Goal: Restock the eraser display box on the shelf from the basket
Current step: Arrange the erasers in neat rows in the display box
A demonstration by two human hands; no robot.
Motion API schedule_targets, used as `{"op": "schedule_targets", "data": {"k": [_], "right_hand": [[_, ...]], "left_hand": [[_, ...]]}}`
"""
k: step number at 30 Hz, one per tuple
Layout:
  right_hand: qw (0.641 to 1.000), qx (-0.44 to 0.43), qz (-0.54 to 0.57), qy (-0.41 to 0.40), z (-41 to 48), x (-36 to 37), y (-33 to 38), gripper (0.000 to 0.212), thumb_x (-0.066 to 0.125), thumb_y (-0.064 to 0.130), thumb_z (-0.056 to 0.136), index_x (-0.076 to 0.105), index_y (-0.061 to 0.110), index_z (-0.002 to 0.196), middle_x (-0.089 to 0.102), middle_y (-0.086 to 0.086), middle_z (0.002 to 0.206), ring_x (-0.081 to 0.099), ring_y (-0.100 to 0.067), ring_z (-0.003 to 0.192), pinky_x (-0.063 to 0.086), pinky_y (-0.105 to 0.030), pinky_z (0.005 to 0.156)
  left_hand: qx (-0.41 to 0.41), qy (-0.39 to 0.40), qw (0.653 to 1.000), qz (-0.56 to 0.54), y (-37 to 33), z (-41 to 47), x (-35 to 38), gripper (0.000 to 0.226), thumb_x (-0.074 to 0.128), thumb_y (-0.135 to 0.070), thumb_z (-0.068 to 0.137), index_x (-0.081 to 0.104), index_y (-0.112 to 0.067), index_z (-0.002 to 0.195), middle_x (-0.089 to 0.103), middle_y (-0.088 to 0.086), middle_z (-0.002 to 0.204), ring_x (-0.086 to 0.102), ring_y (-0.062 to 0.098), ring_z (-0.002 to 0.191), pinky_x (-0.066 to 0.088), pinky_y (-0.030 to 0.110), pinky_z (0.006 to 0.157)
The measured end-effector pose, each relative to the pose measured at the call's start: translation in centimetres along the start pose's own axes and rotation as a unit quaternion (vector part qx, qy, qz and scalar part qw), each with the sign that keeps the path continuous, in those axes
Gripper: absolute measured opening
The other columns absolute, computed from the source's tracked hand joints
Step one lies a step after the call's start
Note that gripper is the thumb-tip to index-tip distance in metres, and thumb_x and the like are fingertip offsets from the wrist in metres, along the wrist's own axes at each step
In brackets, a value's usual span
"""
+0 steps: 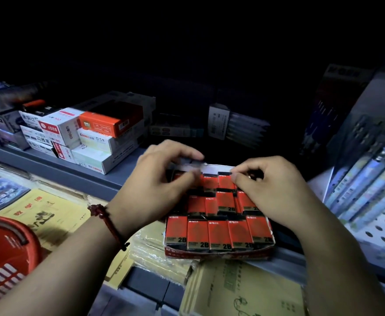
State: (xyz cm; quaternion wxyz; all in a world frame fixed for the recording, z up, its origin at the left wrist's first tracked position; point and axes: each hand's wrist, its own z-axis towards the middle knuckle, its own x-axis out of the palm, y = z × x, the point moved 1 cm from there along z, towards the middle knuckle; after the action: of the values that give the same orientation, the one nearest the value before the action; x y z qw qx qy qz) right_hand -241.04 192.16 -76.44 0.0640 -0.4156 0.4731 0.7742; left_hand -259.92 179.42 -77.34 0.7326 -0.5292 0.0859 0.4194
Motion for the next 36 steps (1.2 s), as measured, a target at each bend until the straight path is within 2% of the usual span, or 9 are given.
{"op": "schedule_targets", "data": {"k": [5,8,10,15,18,22,26,33,36], "right_hand": [[0.996,0.037,0.072,-0.023,-0.4,0.5,-0.1,0.02,0.063,0.035,0.098,0.078,0.031,0.087,0.077,0.014,0.09,0.07,-0.007,0.085,0.057,-0.033,0.077],[0.994,0.049,0.093,-0.027,-0.6,1.0,0.1,0.026,0.057,0.044,0.1,0.078,0.029,0.097,0.076,0.015,0.094,0.067,0.0,0.091,0.053,-0.028,0.086],[0.993,0.046,0.104,-0.012,-0.8,1.3,0.4,0.031,0.054,0.045,0.101,0.077,0.026,0.102,0.076,0.012,0.096,0.067,0.0,0.093,0.051,-0.025,0.087],[0.992,0.05,0.11,0.032,-1.1,1.5,0.4,0.051,0.043,0.052,0.103,0.072,0.009,0.102,0.067,-0.026,0.107,0.065,-0.038,0.099,0.052,-0.046,0.092],[0.992,0.06,0.106,0.028,-0.9,1.6,0.4,0.051,0.039,0.054,0.104,0.075,0.018,0.095,0.073,-0.019,0.095,0.072,-0.028,0.089,0.054,-0.041,0.09],[0.995,0.05,0.082,0.024,-0.7,1.8,0.1,0.058,0.037,0.053,0.105,0.069,0.005,0.096,0.07,-0.02,0.09,0.068,-0.031,0.087,0.052,-0.04,0.085],[0.992,0.078,0.096,0.01,-0.7,1.5,0.3,0.045,0.037,0.054,0.105,0.074,0.029,0.097,0.073,0.01,0.095,0.065,-0.003,0.093,0.044,-0.021,0.076],[0.995,0.039,0.087,-0.005,-1.0,1.4,0.6,0.024,0.052,0.038,0.102,0.076,0.035,0.1,0.071,0.027,0.095,0.059,0.014,0.094,0.039,-0.006,0.074],[0.996,0.037,0.078,0.018,-1.0,1.3,0.7,0.023,0.056,0.036,0.101,0.078,0.031,0.098,0.073,0.027,0.091,0.062,0.013,0.09,0.041,-0.01,0.073]], "left_hand": [[-0.052,0.005,0.999,-0.016,1.9,0.3,0.0,0.014,0.062,-0.024,0.092,0.076,-0.028,0.091,0.064,-0.013,0.112,0.059,0.001,0.112,0.043,0.029,0.108],[-0.055,0.025,0.998,0.005,2.0,0.3,-0.2,0.018,0.064,-0.015,0.096,0.078,-0.027,0.096,0.067,-0.014,0.109,0.062,-0.001,0.108,0.047,0.026,0.103],[-0.065,0.032,0.997,0.014,2.0,0.4,-0.2,0.016,0.065,-0.021,0.096,0.077,-0.029,0.102,0.069,-0.016,0.106,0.063,0.002,0.104,0.051,0.033,0.1],[-0.09,0.095,0.99,0.059,1.6,0.8,0.1,0.032,0.047,-0.06,0.081,0.069,-0.056,0.104,0.064,-0.027,0.111,0.061,0.016,0.111,0.047,0.05,0.101],[-0.092,0.104,0.988,0.067,1.5,1.0,0.1,0.029,0.042,-0.055,0.08,0.066,-0.06,0.096,0.061,-0.028,0.112,0.056,0.014,0.115,0.039,0.052,0.107],[-0.095,0.096,0.987,0.083,1.6,1.1,0.3,0.028,0.04,-0.046,0.085,0.065,-0.055,0.094,0.06,-0.028,0.111,0.053,0.01,0.114,0.031,0.048,0.107],[-0.098,0.118,0.984,0.093,1.8,0.9,0.3,0.034,0.036,-0.052,0.085,0.066,-0.055,0.102,0.056,-0.029,0.117,0.042,0.006,0.116,0.024,0.037,0.102],[-0.106,0.16,0.978,0.088,1.2,1.2,-0.1,0.05,0.034,-0.074,0.068,0.061,-0.066,0.109,0.053,-0.028,0.12,0.038,0.006,0.12,0.02,0.034,0.101],[-0.118,0.154,0.976,0.095,0.8,1.3,0.1,0.04,0.039,-0.063,0.076,0.065,-0.059,0.106,0.054,-0.025,0.119,0.039,0.007,0.121,0.02,0.034,0.103]]}}
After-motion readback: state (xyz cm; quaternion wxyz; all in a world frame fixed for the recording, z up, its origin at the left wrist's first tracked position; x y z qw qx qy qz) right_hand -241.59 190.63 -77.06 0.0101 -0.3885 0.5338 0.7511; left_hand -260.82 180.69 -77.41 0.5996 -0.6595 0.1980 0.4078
